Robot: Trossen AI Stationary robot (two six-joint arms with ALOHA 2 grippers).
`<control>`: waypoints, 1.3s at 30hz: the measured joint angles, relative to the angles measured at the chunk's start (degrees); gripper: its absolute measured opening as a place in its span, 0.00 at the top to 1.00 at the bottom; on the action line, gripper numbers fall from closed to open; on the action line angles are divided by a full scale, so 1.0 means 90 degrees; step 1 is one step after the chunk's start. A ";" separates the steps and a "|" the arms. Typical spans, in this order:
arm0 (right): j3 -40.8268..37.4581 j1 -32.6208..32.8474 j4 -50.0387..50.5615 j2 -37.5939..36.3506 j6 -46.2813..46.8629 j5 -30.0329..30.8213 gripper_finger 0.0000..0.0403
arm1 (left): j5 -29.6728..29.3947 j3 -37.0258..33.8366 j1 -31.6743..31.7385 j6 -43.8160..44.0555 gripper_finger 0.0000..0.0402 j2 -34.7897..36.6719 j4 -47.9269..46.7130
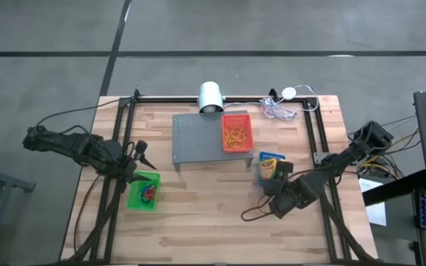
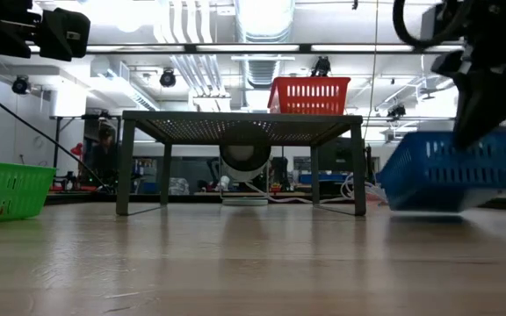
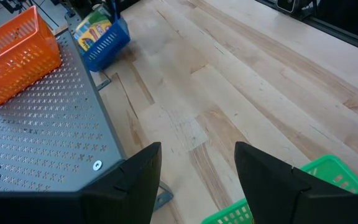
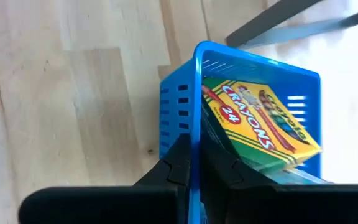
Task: Pick & Place Office Desk Supplies
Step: Put the yellow crayons into the blue bin on the shelf
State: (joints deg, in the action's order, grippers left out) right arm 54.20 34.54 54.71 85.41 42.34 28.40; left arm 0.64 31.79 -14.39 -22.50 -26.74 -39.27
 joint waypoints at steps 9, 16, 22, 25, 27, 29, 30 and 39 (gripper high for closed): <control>0.0400 0.0000 0.0508 0.0001 -0.0327 0.0445 0.97 | 0.0001 0.0000 0.0000 0.0000 0.48 0.0000 0.0000; 0.0932 0.0012 0.1281 0.0482 -0.0423 0.0488 0.97 | 0.0000 0.0002 0.0000 0.0000 0.48 -0.0002 0.0000; 0.2023 0.0052 0.2308 0.1323 -0.0327 0.0485 0.97 | 0.0002 0.0000 0.0000 0.0000 0.48 -0.0002 0.0000; 0.2645 0.0076 0.2576 0.1586 -0.0086 0.0437 0.97 | 0.0002 0.0002 -0.0001 0.0000 0.48 -0.0002 0.0000; 0.3079 0.0079 0.2726 0.1700 -0.0054 0.0349 0.97 | 0.0000 0.0001 -0.0001 0.0000 0.48 -0.0002 0.0000; 0.3490 0.0095 0.2907 0.1795 -0.0041 0.0315 0.97 | 0.0001 0.0000 0.0000 0.0000 0.48 -0.0002 0.0000; 0.3683 0.0095 0.3005 0.1832 -0.0048 0.0305 0.97 | 0.0002 0.0000 0.0000 0.0000 0.48 -0.0002 -0.0001; 0.5074 0.0097 0.3205 0.1892 -0.0474 0.0107 0.97 | 0.0002 0.0000 -0.0002 0.0000 0.48 0.0000 0.0000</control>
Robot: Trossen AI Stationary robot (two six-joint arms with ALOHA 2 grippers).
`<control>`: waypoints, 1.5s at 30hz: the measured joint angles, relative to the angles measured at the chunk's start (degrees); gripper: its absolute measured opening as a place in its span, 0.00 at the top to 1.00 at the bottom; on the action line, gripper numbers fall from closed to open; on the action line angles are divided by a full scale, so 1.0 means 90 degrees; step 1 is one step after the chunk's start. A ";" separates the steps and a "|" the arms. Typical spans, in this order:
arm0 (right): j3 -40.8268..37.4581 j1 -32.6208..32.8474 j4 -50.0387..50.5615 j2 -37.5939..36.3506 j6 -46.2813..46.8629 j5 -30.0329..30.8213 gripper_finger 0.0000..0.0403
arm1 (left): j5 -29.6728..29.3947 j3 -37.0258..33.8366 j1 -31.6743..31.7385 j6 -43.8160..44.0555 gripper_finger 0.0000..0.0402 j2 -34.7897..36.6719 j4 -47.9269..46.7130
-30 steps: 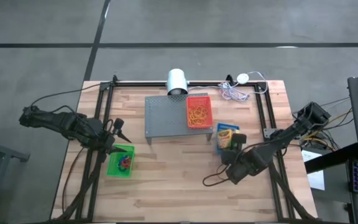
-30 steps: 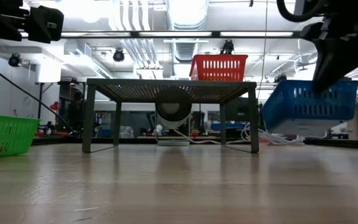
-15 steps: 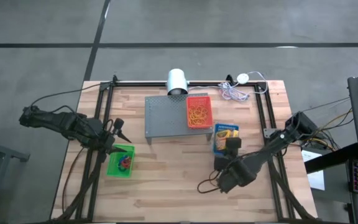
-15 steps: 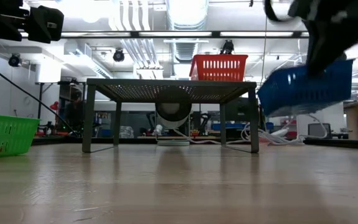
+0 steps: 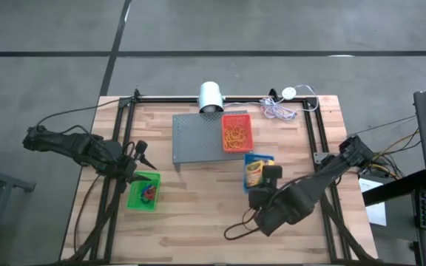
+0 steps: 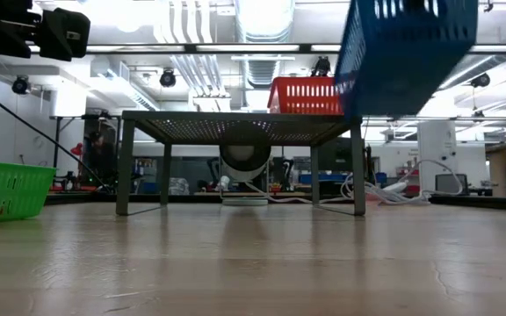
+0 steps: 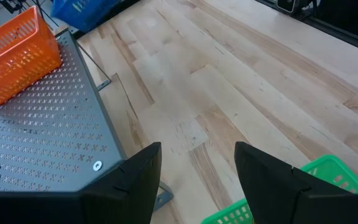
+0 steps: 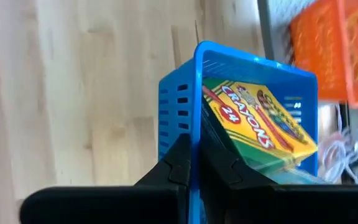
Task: Pick & Place Office Desk Supplies
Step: Put the yellow crayons into the blue bin on the shelf
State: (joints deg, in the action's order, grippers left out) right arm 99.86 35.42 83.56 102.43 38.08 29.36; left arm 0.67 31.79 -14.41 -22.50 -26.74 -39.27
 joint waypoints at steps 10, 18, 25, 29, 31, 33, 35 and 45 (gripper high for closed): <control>0.0979 -0.0152 -0.0005 0.0000 -0.1845 0.0437 0.97 | 0.0000 0.0000 0.0002 0.0000 0.48 0.0000 0.0000; 0.1380 -0.0816 -0.0286 0.0000 -0.3521 0.0820 0.97 | 0.0000 0.0000 0.0002 0.0000 0.48 0.0000 0.0000; 0.1451 -0.1740 -0.1106 0.0000 -0.4873 0.0818 0.97 | -0.0002 0.0000 0.0001 0.0000 0.48 0.0000 0.0000; 0.1363 -0.2243 -0.1862 0.0010 -0.5919 0.0711 0.97 | 0.0000 0.0002 0.0002 0.0000 0.48 0.0000 0.0000; 0.1306 -0.2473 -0.2347 0.0022 -0.6233 0.0581 0.97 | 0.0000 0.0000 0.0002 0.0000 0.48 0.0000 0.0000; 0.1211 -0.2670 -0.2821 0.0022 -0.6391 0.0430 0.97 | -0.0002 0.0000 0.0000 0.0000 0.48 0.0000 0.0000; 0.1095 -0.2848 -0.3218 0.0022 -0.6543 0.0209 0.97 | 0.0000 0.0000 0.0002 0.0000 0.48 -0.0002 0.0000; 0.0836 -0.3177 -0.3455 0.0327 -0.6800 0.0017 0.97 | 0.0000 0.0000 0.0002 0.0000 0.48 -0.0005 -0.0002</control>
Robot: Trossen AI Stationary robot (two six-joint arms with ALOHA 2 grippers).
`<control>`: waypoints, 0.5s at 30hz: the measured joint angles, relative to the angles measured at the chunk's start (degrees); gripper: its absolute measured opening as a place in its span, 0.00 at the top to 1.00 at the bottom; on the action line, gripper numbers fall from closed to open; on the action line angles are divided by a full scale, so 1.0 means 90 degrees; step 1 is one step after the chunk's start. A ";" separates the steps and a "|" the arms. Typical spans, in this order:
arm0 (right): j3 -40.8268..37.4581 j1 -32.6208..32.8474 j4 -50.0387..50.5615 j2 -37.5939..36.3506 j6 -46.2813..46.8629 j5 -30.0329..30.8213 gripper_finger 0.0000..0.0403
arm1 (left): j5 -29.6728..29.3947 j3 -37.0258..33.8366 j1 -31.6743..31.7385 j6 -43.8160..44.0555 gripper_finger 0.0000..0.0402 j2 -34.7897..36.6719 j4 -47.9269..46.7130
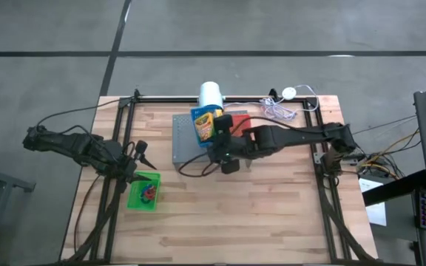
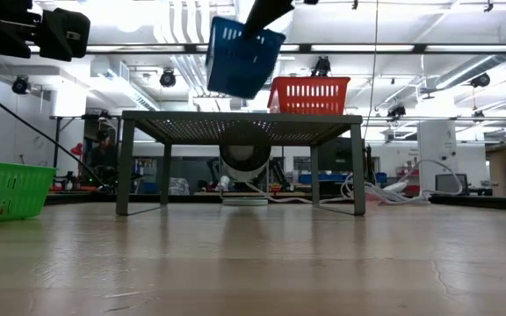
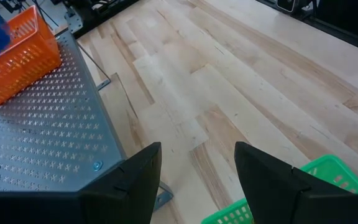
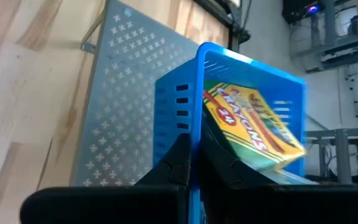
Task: Pick & Place Office Desk Supplies
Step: Put the yellow crayons into the blue bin on the shelf
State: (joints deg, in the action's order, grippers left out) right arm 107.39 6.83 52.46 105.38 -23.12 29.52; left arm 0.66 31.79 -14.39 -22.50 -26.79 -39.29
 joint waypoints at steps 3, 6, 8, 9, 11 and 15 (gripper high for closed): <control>0.0151 -0.0034 -0.0022 0.0202 0.0003 -0.0012 0.97 | 0.0000 0.0000 0.0000 0.0000 0.48 0.0000 0.0002; 0.0303 -0.0076 -0.0072 0.0355 0.0106 -0.0003 0.97 | 0.0000 0.0000 0.0000 0.0000 0.48 0.0002 0.0002; 0.0456 -0.0100 -0.0057 0.0486 0.0399 -0.0004 0.97 | 0.0000 0.0000 0.0000 0.0000 0.48 0.0002 0.0000; 0.0575 -0.0112 -0.0047 0.0583 0.0596 0.0000 0.97 | 0.0000 0.0000 0.0000 0.0000 0.48 0.0002 0.0002; 0.0828 -0.0136 0.0111 0.0745 0.0874 -0.0003 0.97 | -0.0001 0.0000 -0.0002 0.0000 0.48 0.0001 0.0000; 0.1546 -0.0165 0.0780 0.1239 0.0854 0.0044 0.97 | 0.0000 0.0001 -0.0001 0.0000 0.48 0.0002 0.0001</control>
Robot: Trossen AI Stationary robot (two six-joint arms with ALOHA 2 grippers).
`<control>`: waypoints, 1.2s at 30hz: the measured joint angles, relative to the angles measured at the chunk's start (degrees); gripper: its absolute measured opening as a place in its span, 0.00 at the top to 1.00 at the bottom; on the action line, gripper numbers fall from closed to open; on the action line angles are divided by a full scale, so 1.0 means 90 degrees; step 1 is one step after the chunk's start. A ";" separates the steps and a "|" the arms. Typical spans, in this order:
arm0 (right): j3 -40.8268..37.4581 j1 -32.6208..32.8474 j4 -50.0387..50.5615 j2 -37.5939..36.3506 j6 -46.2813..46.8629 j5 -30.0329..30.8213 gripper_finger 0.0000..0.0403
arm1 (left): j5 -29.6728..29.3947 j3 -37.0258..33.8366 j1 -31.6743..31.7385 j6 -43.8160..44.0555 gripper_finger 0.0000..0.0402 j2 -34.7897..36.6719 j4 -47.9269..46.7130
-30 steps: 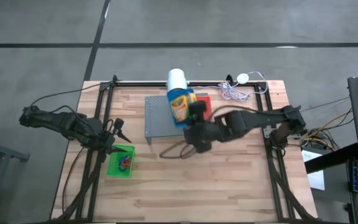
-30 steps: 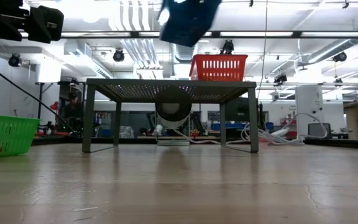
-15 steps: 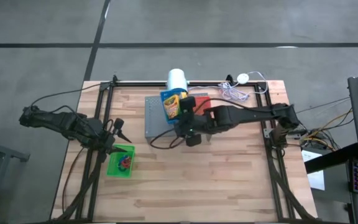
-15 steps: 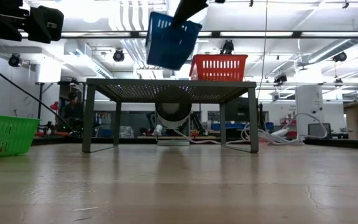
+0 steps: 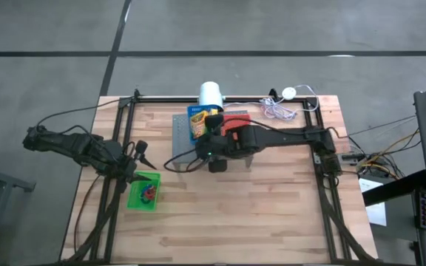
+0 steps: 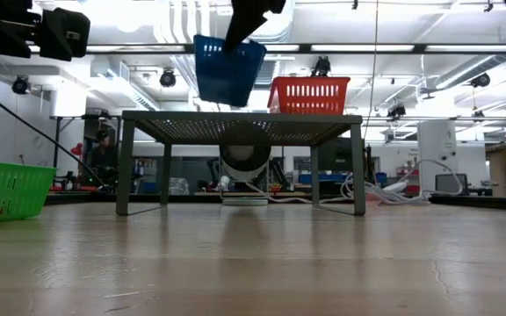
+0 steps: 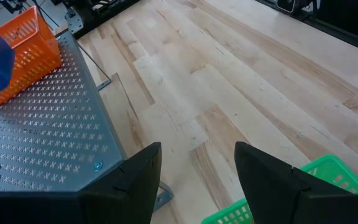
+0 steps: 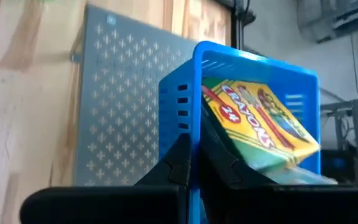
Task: Pick & Place Office Desk Supplies
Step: Put the yellow crayons into the blue bin on the shelf
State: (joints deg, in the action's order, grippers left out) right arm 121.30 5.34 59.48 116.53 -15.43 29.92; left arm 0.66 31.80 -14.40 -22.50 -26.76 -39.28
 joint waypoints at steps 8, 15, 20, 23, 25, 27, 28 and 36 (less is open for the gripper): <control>0.1532 -0.0104 0.1469 0.0984 0.0689 -0.0020 0.97 | -0.0002 -0.0001 0.0000 0.0000 0.48 0.0002 -0.0001; 0.1376 -0.0207 0.1424 0.0869 0.1091 -0.0872 0.97 | -0.0002 0.0002 -0.0001 0.0000 0.48 -0.0002 -0.0001; 0.1367 -0.0215 0.1430 0.0878 0.1004 -0.0807 0.97 | -0.0001 -0.0001 -0.0001 0.0000 0.48 -0.0002 -0.0001; 0.1339 -0.0218 0.1448 0.0898 0.1083 -0.0814 0.97 | -0.0002 -0.0001 0.0001 0.0000 0.48 -0.0002 -0.0001; 0.1266 -0.0219 0.1455 0.0898 0.1148 -0.0811 0.97 | -0.0002 -0.0001 0.0001 0.0000 0.48 -0.0002 -0.0001; 0.1167 -0.0220 0.1447 0.0898 0.1157 -0.0731 0.97 | -0.0002 0.0002 0.0000 0.0000 0.48 -0.0002 -0.0001; 0.1113 -0.0220 0.1455 0.0898 0.1161 -0.0660 0.97 | -0.0002 0.0002 0.0001 0.0000 0.48 0.0000 -0.0001; 0.0792 -0.0230 0.1439 0.0900 0.1280 -0.0537 0.97 | -0.0002 0.0000 0.0001 0.0000 0.48 -0.0002 -0.0001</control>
State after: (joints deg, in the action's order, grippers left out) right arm 128.43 3.27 72.43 124.63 -3.91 25.09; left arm 0.64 31.80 -14.39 -22.50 -26.79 -39.29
